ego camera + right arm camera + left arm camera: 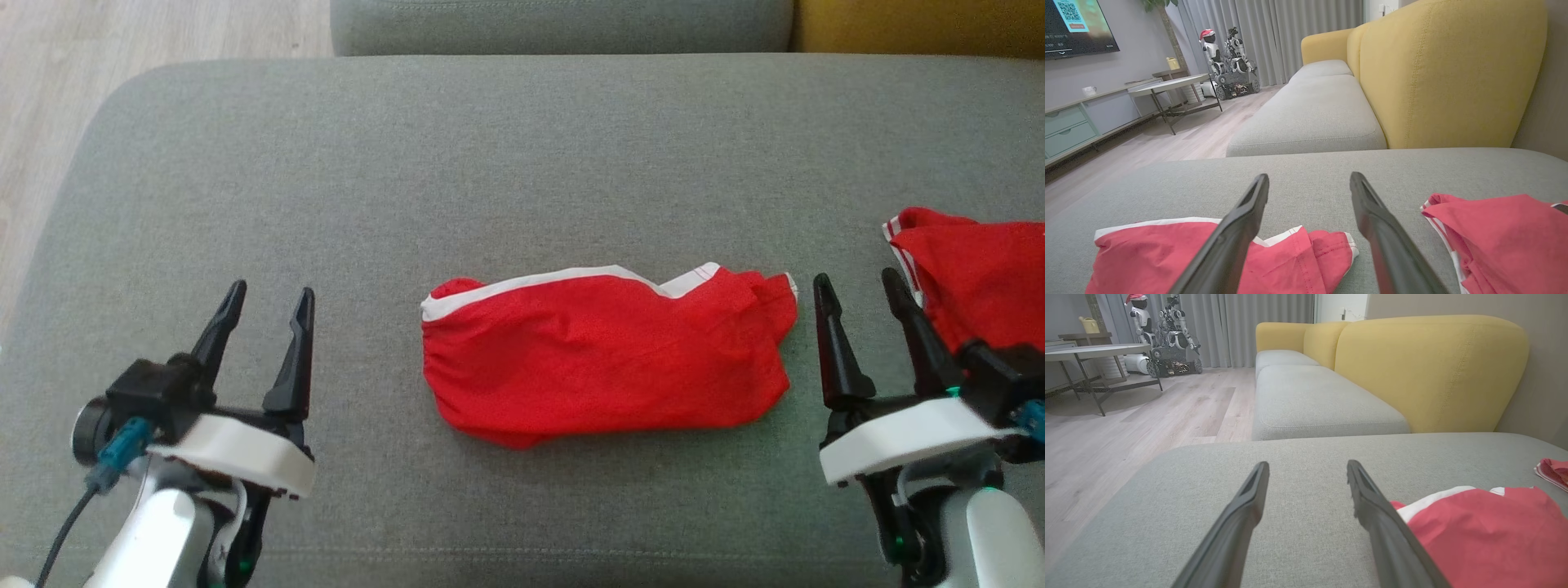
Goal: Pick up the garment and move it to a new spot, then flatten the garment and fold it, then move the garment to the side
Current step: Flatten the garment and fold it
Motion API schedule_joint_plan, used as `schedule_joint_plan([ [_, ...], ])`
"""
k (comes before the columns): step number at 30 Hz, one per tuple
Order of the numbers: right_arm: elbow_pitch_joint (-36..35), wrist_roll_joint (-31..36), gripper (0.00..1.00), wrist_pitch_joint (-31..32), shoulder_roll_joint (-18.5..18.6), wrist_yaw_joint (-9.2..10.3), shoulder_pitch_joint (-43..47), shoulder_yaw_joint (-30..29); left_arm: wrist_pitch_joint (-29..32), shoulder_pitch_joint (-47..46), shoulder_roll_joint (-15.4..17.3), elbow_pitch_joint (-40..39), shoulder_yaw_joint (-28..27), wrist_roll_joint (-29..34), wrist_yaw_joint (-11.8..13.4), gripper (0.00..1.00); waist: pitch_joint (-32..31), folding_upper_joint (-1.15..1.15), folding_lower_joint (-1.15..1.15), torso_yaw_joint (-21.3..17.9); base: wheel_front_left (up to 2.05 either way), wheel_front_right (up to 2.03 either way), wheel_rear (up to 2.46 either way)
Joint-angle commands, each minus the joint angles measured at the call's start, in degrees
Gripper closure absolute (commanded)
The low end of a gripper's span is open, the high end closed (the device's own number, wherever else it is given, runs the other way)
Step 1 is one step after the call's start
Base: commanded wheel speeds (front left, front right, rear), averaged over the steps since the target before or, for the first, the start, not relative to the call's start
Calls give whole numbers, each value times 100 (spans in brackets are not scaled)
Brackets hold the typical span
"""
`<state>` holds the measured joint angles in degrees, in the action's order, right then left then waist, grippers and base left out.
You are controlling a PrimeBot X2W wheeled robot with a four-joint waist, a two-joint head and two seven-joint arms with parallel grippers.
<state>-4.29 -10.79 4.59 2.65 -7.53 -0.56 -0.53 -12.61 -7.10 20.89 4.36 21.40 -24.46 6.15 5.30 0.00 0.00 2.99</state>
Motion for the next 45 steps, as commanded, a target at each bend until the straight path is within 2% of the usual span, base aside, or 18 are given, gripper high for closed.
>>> schedule_joint_plan([
  [1,-242,25,0,25,23,4,-129,95,26,-165,174,-194,-247,-38,53,0,-14,0,0,-4,0,0,0],
  [17,-362,-59,0,102,23,4,33,21,93,-82,220,-317,-202,-79,136,0,-7,0,0,-36,0,0,0],
  [24,-142,-75,0,166,23,4,-123,73,86,-125,226,-324,-190,-84,150,0,40,0,0,6,0,0,0],
  [29,558,-99,0,374,138,4,-634,346,69,-245,201,-336,-156,-77,133,0,201,0,0,82,0,0,0],
  [33,1401,-186,0,574,327,4,-1073,567,37,-393,145,-303,-82,-58,74,0,374,0,0,190,0,0,0],
  [34,1791,-206,0,645,380,4,-1238,620,14,-464,114,-270,-55,-53,46,0,441,0,0,238,0,0,0],
  [39,2318,-271,0,699,404,4,-1479,724,-35,-568,71,-204,-37,-51,14,0,548,0,0,291,0,0,0],
  [40,2414,-295,3,712,408,4,-1512,750,-47,-580,64,-187,-38,-52,10,0,559,0,0,293,0,0,0],
  [41,2489,-320,55,716,412,4,-1533,775,-59,-588,59,-171,-38,-53,6,0,568,0,0,294,0,0,0],
  [42,2539,-366,100,710,408,4,-1545,804,-70,-594,55,-155,-40,-53,3,0,575,0,0,291,0,0,0],
  [45,2529,-385,100,604,435,4,-1523,833,-97,-594,50,-113,-47,-57,-3,0,570,0,0,273,0,0,0],
])
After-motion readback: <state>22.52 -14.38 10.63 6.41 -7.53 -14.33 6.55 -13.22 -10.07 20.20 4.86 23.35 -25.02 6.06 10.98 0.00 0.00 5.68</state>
